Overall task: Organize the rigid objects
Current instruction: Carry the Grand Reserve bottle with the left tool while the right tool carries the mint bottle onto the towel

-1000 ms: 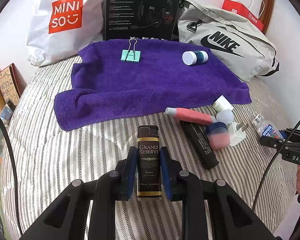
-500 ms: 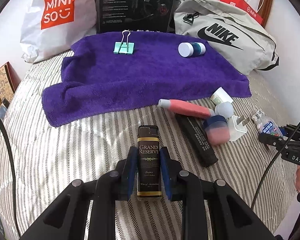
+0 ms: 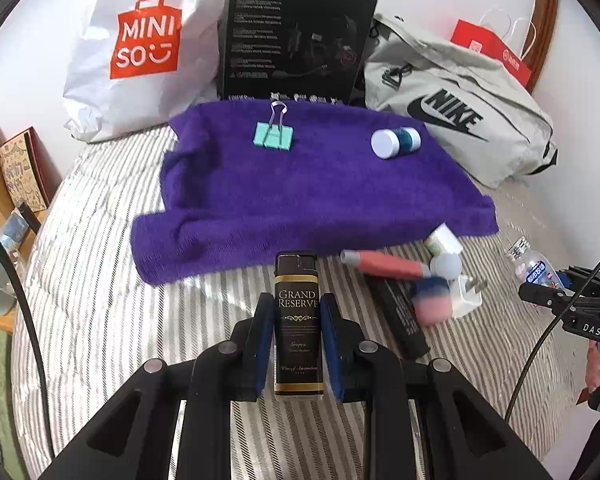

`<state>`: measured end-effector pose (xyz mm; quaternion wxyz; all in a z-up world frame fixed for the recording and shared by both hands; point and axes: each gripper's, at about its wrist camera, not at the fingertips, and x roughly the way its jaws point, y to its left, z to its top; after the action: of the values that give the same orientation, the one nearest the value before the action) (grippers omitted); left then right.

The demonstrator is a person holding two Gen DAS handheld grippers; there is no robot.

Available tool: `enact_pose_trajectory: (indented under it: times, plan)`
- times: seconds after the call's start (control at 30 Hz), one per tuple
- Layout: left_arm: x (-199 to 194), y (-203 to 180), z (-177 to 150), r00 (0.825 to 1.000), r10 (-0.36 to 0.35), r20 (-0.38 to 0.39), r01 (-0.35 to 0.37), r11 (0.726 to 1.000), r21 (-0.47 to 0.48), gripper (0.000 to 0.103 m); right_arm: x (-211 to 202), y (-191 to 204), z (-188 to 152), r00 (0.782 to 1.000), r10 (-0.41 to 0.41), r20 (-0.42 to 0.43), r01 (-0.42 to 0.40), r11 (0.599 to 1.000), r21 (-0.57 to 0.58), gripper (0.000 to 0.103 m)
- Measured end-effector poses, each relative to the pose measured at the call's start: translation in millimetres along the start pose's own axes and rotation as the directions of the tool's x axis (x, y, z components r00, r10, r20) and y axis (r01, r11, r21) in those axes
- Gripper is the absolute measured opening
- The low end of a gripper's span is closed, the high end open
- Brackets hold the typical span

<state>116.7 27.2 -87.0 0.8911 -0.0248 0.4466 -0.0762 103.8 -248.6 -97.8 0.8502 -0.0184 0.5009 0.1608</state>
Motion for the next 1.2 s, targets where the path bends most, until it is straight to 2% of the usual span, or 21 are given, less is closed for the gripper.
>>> enact_pose_trajectory:
  times: [0.3, 0.6, 0.93, 1.2]
  plan:
    - [-3.2, 8.2, 29.7, 1.0, -0.001, 0.026, 0.001, 1.0, 0.003, 0.023, -2.9, 1.8, 34.0, 0.997, 0.062, 0.043, -0.062, 0.998, -0.001, 0.042]
    - [17.6, 14.6, 65.5, 1.0, -0.012, 0.023, 0.011, 1.0, 0.001, 0.023, 8.5, -2.5, 82.2, 0.995, 0.079, 0.067, -0.08, 0.997, 0.005, 0.042]
    - [62.0, 27.1, 99.6, 1.0, -0.002, -0.009, 0.002, 1.0, -0.013, 0.023, 58.7, -11.9, 128.8, 0.999, 0.05, 0.013, -0.051, 0.999, 0.01, 0.042]
    - [92.0, 45.0, 118.7, 0.999, 0.01, -0.031, -0.011, 1.0, -0.026, 0.023, 92.5, -6.9, 143.3, 0.999, 0.008, -0.047, -0.009, 1.0, -0.023, 0.042]
